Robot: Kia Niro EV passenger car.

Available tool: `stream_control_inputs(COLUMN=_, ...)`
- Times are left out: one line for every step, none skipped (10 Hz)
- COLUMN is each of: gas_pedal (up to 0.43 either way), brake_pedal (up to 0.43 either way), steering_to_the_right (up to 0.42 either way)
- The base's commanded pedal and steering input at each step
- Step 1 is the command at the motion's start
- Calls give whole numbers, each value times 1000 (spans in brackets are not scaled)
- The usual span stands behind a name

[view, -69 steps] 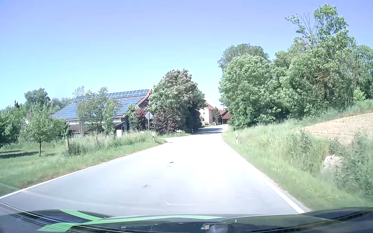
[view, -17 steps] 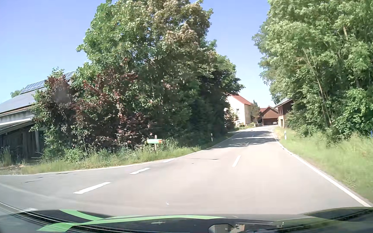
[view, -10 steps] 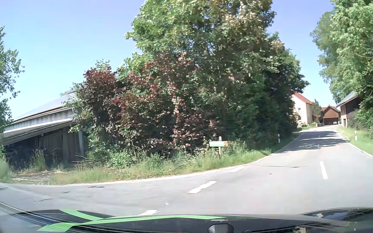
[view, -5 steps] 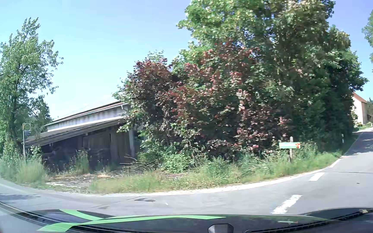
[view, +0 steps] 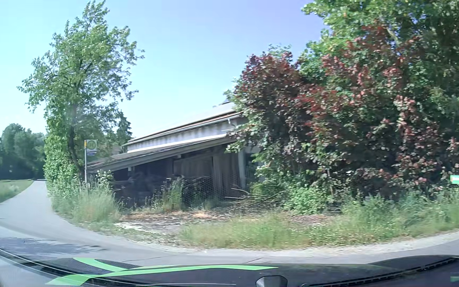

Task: Follow the waypoints while adhering to traffic rules and regulations

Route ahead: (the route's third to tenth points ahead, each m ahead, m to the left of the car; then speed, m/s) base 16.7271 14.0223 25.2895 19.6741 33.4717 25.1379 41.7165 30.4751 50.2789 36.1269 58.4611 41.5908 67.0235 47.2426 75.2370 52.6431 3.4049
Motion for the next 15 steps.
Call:
stream_control_inputs(gas_pedal=79, brake_pedal=0, steering_to_the_right=-674)
stream_control_inputs(gas_pedal=79, brake_pedal=0, steering_to_the_right=-676)
stream_control_inputs(gas_pedal=87, brake_pedal=0, steering_to_the_right=-677)
stream_control_inputs(gas_pedal=87, brake_pedal=0, steering_to_the_right=-674)
stream_control_inputs(gas_pedal=87, brake_pedal=0, steering_to_the_right=-665)
stream_control_inputs(gas_pedal=98, brake_pedal=0, steering_to_the_right=-655)
stream_control_inputs(gas_pedal=110, brake_pedal=0, steering_to_the_right=-638)
stream_control_inputs(gas_pedal=110, brake_pedal=0, steering_to_the_right=-617)
stream_control_inputs(gas_pedal=110, brake_pedal=0, steering_to_the_right=-594)
stream_control_inputs(gas_pedal=110, brake_pedal=0, steering_to_the_right=-560)
stream_control_inputs(gas_pedal=110, brake_pedal=0, steering_to_the_right=-527)
stream_control_inputs(gas_pedal=110, brake_pedal=0, steering_to_the_right=-490)
stream_control_inputs(gas_pedal=110, brake_pedal=0, steering_to_the_right=-446)
stream_control_inputs(gas_pedal=110, brake_pedal=0, steering_to_the_right=-400)
stream_control_inputs(gas_pedal=110, brake_pedal=0, steering_to_the_right=-351)
